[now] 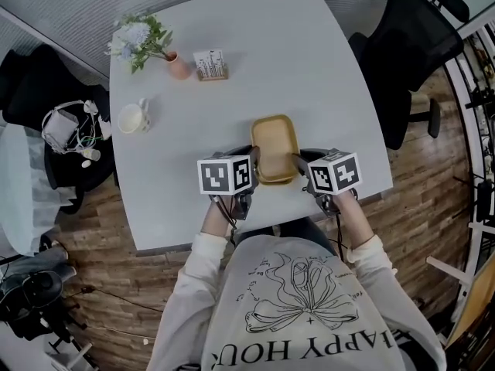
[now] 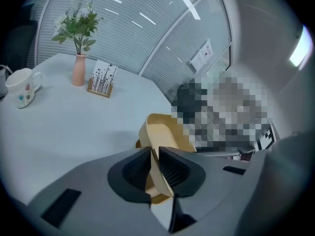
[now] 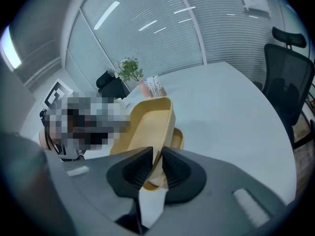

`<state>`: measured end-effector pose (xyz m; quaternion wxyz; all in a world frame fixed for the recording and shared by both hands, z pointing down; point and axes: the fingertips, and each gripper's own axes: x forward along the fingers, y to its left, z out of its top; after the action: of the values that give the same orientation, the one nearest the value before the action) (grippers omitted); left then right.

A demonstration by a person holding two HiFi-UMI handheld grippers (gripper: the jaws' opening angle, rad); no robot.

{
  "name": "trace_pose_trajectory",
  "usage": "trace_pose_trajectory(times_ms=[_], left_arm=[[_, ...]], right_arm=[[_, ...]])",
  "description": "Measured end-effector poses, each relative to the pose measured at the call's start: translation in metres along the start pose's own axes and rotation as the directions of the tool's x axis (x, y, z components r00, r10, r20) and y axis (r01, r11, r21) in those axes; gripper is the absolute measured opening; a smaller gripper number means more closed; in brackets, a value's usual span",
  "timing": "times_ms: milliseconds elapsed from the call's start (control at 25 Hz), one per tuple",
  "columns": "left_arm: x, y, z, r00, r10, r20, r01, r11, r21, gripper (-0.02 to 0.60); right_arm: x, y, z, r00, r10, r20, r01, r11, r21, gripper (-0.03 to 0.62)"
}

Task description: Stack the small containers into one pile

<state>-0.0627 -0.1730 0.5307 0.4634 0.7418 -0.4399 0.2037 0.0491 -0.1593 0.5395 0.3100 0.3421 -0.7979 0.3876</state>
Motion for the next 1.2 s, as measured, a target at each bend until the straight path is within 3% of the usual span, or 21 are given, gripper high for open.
trace_pose_trajectory(times_ms=[520,680,840,1000,1200], left_arm=[[0.021,0.005,-0.039,0.996,0.018,-0.087,-0.012,0.998,0.063,0.062],[0.024,0.007,-0.035,0.998,0.034,-0.057,-0.030,0.997,0.068,0.077],[0.019,0.007,-0.028,0.999,0.040,-0.018,-0.039,0.996,0.079,0.084],[0.018,0.007,-0.033,0.999,0.035,-0.028,-0.033,0.996,0.082,0.084],[0.017,0.005,-0.041,0.998,0.065,0.005,-0.065,0.994,0.091,0.084]], right_arm=[[0.012,-0.005,-0.053,0.997,-0.039,-0.061,0.046,0.992,0.120,0.080],[0.016,-0.001,-0.058,0.997,-0.049,-0.058,0.056,0.991,0.118,0.175],[0.012,-0.004,-0.055,0.994,-0.104,-0.028,0.106,0.990,0.091,0.180],[0.012,-0.004,-0.055,0.994,-0.102,-0.035,0.105,0.991,0.082,0.181],[0.013,-0.005,-0.051,0.992,-0.126,0.011,0.124,0.989,0.076,0.110]])
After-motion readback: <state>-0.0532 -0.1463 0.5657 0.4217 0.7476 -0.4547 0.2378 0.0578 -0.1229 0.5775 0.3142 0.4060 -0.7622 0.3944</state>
